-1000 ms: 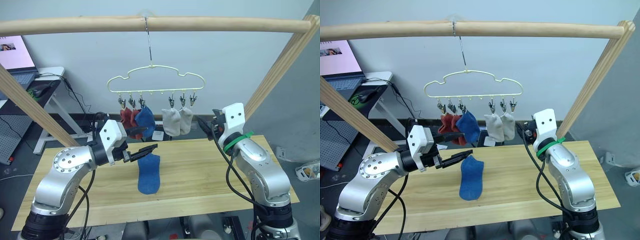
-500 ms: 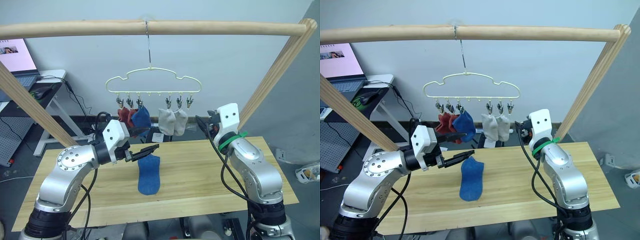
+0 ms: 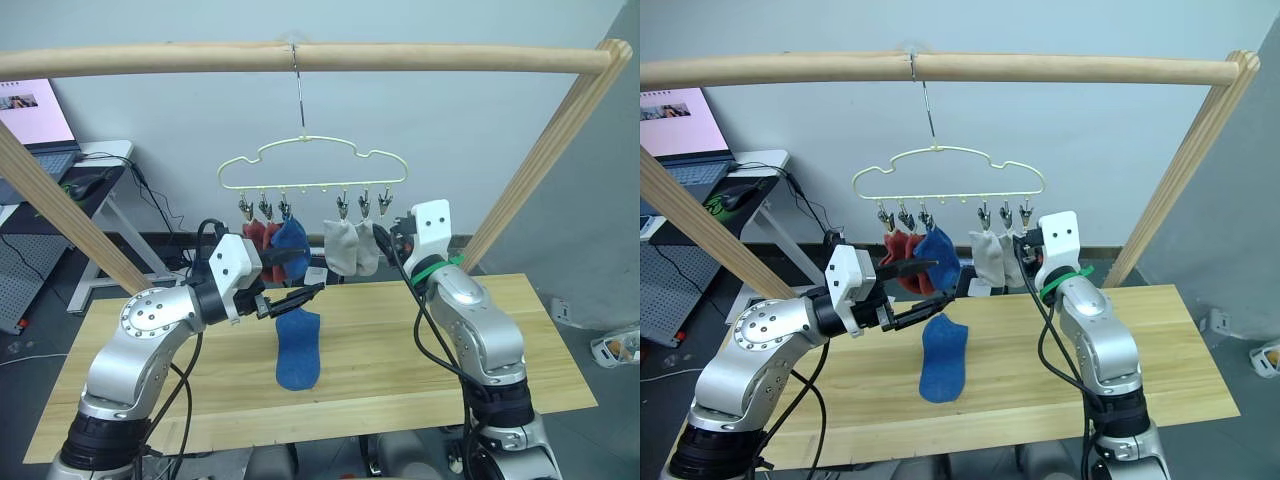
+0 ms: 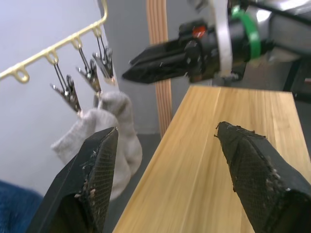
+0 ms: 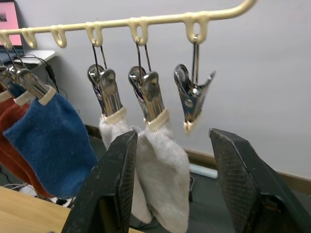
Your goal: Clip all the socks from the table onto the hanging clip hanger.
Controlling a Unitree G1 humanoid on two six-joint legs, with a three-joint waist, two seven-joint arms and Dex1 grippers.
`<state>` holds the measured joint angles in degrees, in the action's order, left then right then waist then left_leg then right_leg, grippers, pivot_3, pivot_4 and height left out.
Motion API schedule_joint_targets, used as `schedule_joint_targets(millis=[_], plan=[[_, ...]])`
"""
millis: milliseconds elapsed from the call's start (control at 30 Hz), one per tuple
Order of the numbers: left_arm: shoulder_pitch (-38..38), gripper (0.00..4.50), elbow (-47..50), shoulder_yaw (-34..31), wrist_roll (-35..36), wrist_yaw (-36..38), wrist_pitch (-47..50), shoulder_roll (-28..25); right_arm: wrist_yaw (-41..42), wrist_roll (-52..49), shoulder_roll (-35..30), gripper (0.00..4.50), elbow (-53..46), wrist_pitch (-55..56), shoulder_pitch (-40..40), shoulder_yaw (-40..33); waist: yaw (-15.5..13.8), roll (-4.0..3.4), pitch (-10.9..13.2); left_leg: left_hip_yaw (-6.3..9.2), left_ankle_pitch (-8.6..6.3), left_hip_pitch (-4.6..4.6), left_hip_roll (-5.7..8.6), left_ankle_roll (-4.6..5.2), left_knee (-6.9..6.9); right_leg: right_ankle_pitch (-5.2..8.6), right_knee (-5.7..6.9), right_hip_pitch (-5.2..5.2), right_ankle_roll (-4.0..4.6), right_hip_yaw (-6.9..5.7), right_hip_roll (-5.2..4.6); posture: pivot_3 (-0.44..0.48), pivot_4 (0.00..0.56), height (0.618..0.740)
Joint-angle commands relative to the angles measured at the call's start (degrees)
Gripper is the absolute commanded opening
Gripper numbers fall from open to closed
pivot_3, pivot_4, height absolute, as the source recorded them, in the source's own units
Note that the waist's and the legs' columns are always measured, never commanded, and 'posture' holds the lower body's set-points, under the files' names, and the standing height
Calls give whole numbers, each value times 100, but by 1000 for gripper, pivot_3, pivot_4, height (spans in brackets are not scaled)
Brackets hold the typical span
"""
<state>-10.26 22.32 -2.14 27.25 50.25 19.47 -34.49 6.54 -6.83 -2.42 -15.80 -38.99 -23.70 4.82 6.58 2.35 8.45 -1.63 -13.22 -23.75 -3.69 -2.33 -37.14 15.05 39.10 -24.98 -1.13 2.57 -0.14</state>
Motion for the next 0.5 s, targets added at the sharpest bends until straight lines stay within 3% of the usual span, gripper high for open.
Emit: schedule_joint_targets(millis=[33, 500], plan=[[-168, 3473, 108, -226, 258, -124, 3, 97, -139, 94, 102, 2439, 146, 336, -230, -24, 0, 0, 0, 1, 0, 0, 0, 0, 0, 0, 0, 0, 0, -1, 0, -109, 117, 740], [-284, 3473, 125, -207, 419, -147, 172, 98, -252, 202, 297, 2439, 774, 795, -570, -145, 4, -1, 0, 2, 0, 0, 0, 0, -1, -1, 1, 1, 0, 0, 0, -117, 121, 740]])
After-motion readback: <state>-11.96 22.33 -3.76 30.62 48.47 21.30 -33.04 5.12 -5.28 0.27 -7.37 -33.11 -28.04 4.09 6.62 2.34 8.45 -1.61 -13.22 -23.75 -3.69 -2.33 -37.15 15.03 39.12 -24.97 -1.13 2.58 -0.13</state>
